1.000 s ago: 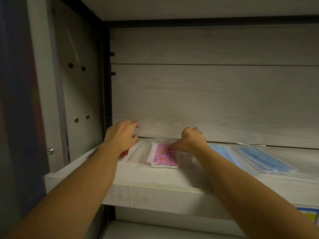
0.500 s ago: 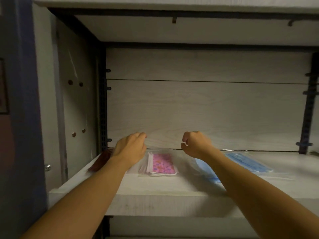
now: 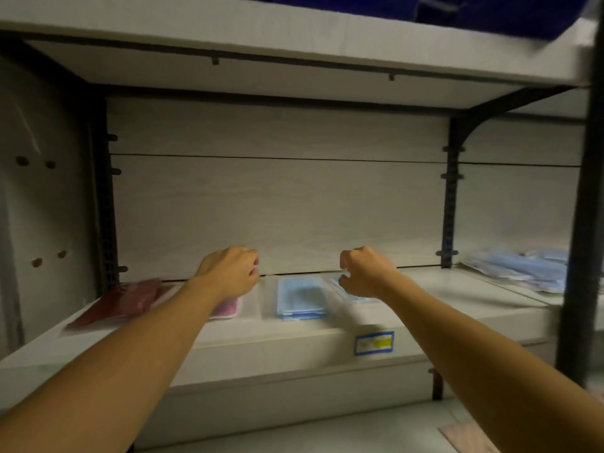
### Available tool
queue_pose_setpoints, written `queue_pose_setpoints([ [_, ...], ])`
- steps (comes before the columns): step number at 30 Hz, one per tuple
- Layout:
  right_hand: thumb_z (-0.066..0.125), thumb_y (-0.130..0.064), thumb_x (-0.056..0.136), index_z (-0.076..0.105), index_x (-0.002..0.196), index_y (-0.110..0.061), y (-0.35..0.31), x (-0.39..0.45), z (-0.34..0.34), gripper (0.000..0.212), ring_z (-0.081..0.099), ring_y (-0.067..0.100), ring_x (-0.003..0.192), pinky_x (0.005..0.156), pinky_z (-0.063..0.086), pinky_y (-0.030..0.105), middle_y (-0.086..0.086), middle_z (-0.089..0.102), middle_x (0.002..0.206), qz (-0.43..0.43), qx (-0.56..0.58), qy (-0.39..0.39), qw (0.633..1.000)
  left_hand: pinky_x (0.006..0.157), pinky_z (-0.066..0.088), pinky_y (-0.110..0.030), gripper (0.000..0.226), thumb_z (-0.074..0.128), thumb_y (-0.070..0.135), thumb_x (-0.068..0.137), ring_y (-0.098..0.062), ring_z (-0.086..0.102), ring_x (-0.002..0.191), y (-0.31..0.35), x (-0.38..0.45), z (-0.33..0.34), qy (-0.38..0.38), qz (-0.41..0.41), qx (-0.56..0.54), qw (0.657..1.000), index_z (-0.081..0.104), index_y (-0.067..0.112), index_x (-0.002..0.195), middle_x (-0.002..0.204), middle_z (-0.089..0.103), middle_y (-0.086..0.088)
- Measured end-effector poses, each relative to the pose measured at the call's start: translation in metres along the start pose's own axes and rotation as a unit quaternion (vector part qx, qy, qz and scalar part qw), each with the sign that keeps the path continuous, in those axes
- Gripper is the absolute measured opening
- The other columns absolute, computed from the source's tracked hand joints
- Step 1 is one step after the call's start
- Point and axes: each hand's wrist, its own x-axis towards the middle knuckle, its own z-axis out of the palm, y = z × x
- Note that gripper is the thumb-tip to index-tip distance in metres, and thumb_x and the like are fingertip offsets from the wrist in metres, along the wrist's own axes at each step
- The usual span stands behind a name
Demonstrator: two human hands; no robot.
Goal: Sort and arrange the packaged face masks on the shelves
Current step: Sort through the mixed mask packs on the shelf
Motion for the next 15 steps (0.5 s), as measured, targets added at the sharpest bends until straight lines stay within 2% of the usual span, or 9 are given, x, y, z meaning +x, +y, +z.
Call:
queue_pose_setpoints([
  [9, 0.06, -0.028, 0.091, 0.061, 0.116, -0.015, 0.095, -0.083, -0.018, 0.029, 0.063, 0.029, 0.092, 0.079, 0.058, 0.041, 0.008, 0.064, 0.107, 0.031, -0.003, 0.015, 0.999, 0.093, 0.049, -0.033, 0.029, 0.047, 0.034, 0.097, -0.025, 0.06, 0.114, 0.129, -0.003, -0.022, 0.015, 0.03, -0.02, 0.999, 0.061, 0.026, 0.121, 0.131, 0.062, 0.002],
  [15, 0.062, -0.026, 0.09, 0.061, 0.111, -0.013, 0.159, -0.137, -0.029, 0.025, 0.063, 0.025, 0.082, 0.077, 0.06, 0.042, 0.005, 0.063, 0.096, 0.03, -0.016, 0.022, 0.999, 0.086, 0.05, -0.033, 0.027, 0.045, 0.033, 0.099, -0.025, 0.06, 0.108, 0.216, -0.018, -0.022, 0.006, 0.049, -0.04, 0.998, 0.061, 0.024, 0.118, 0.126, 0.062, 0.0],
])
